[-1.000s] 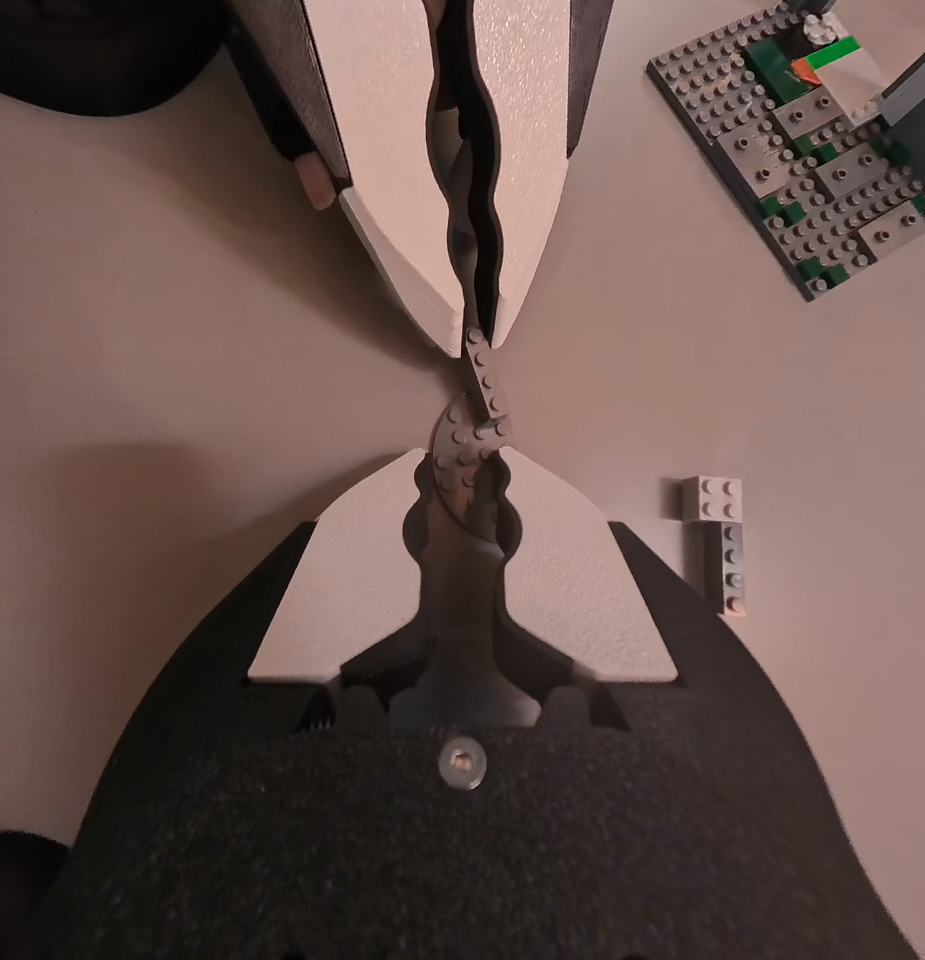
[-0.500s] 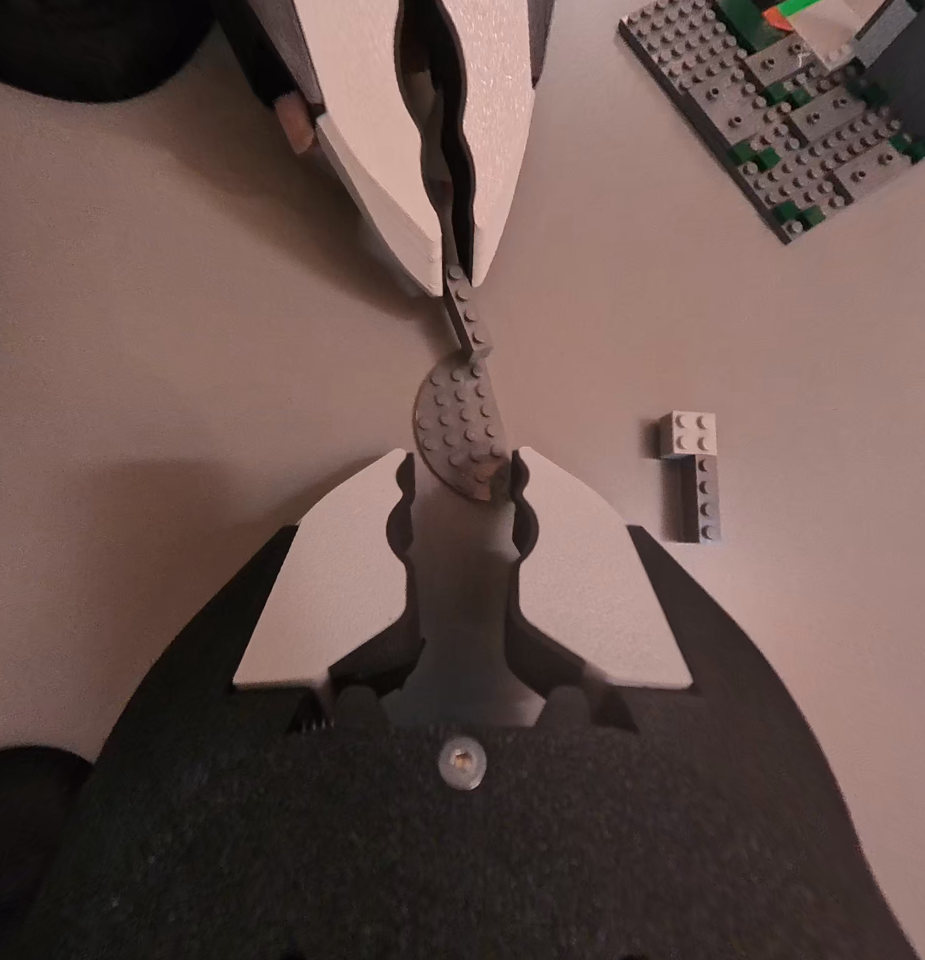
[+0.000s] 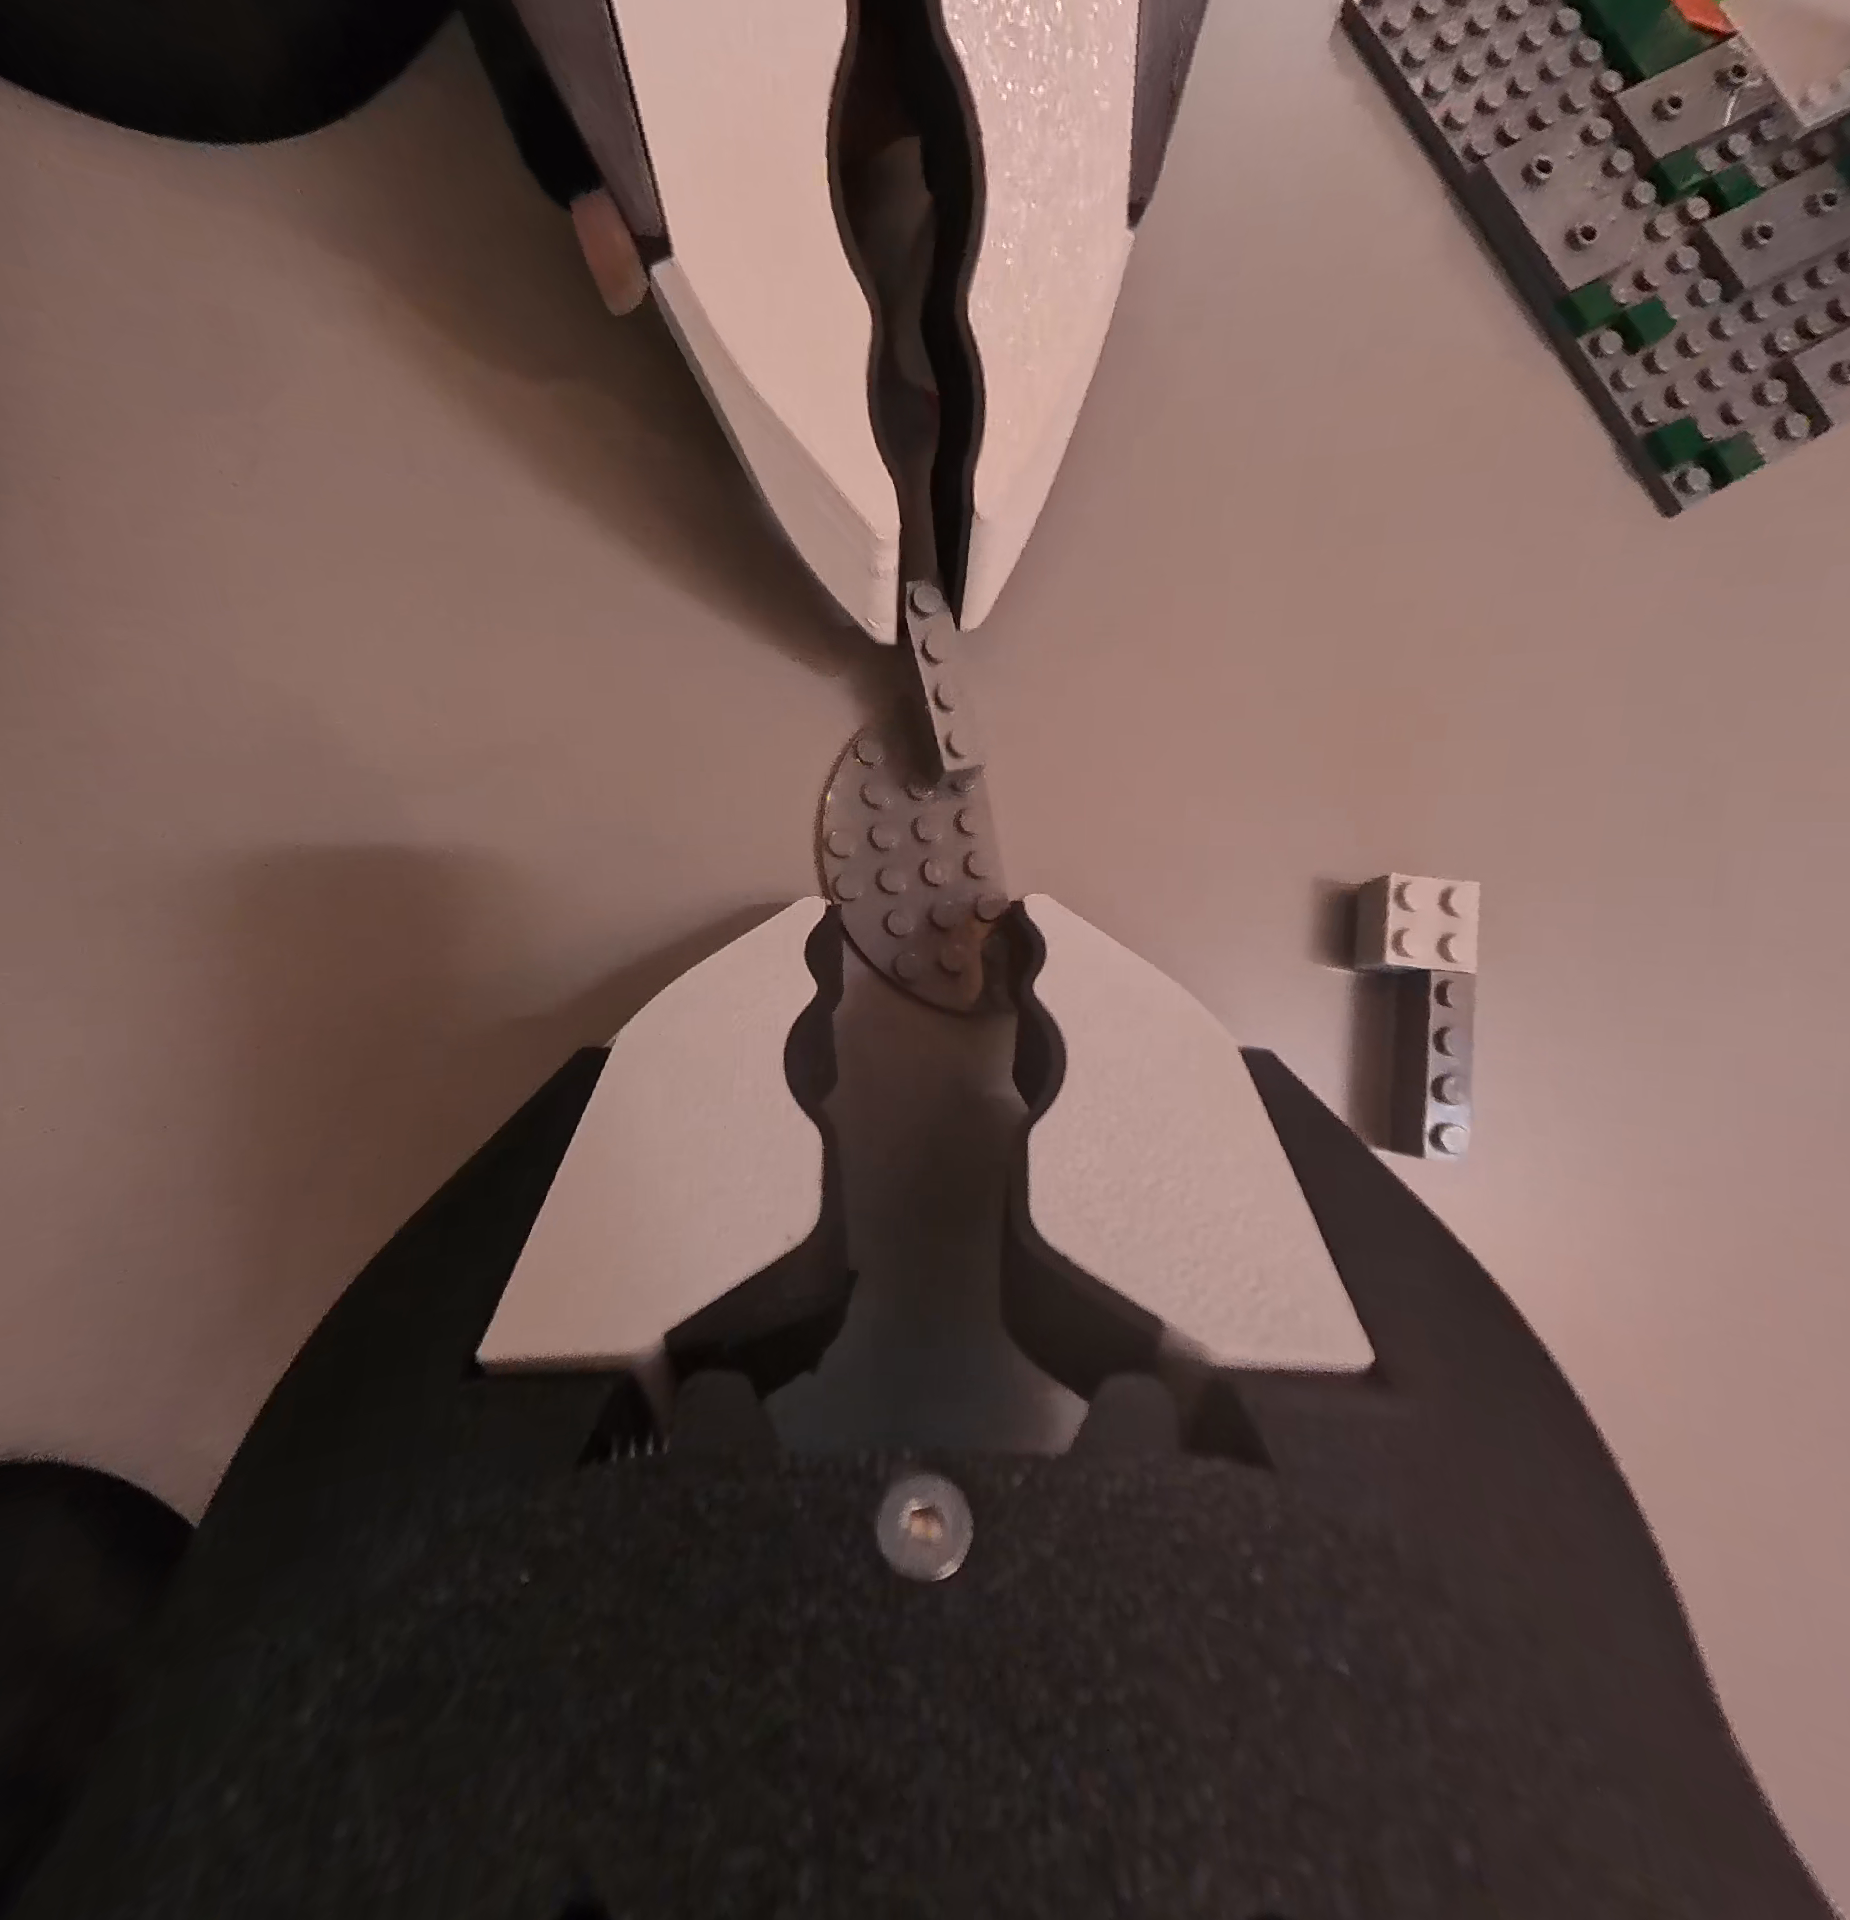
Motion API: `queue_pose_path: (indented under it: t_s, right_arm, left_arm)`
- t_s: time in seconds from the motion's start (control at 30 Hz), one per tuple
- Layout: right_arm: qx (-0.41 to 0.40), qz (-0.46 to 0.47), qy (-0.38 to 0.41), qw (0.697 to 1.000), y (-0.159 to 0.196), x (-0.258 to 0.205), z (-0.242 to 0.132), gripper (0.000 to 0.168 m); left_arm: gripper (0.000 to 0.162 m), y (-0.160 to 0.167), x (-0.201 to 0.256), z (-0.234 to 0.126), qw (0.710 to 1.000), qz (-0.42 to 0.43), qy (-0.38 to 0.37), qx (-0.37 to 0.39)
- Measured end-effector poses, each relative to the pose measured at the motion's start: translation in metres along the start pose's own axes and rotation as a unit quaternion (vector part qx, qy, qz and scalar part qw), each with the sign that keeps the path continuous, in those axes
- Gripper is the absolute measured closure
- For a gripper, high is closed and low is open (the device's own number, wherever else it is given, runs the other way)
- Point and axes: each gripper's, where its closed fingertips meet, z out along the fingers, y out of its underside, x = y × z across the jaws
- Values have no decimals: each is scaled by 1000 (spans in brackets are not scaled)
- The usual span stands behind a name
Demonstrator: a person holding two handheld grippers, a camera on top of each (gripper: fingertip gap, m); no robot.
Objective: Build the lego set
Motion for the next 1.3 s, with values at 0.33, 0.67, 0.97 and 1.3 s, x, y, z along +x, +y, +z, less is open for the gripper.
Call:
queue_pose_path:
  t_s: [0.33, 0.67, 0.97, 1.3]
  right_arm:
    - [5, 3, 1, 1000, 0, -1, 0, 139]
    - [10, -9, -7, 1000, 1, -4, -1, 140]
    - [8, -43, -38, 998, 3, -9, -3, 141]
    - [11, -51, -49, 997, 4, -11, -3, 142]
  left_arm:
    - [154, -3, 0, 8, 1000, 7, -2, -15]
    - [154, -3, 2, 9, 999, 31, 4, -18]
    - [154, 0, 7, 8, 999, 36, 16, -23]
    - [154, 1, 9, 8, 999, 30, 15, -25]
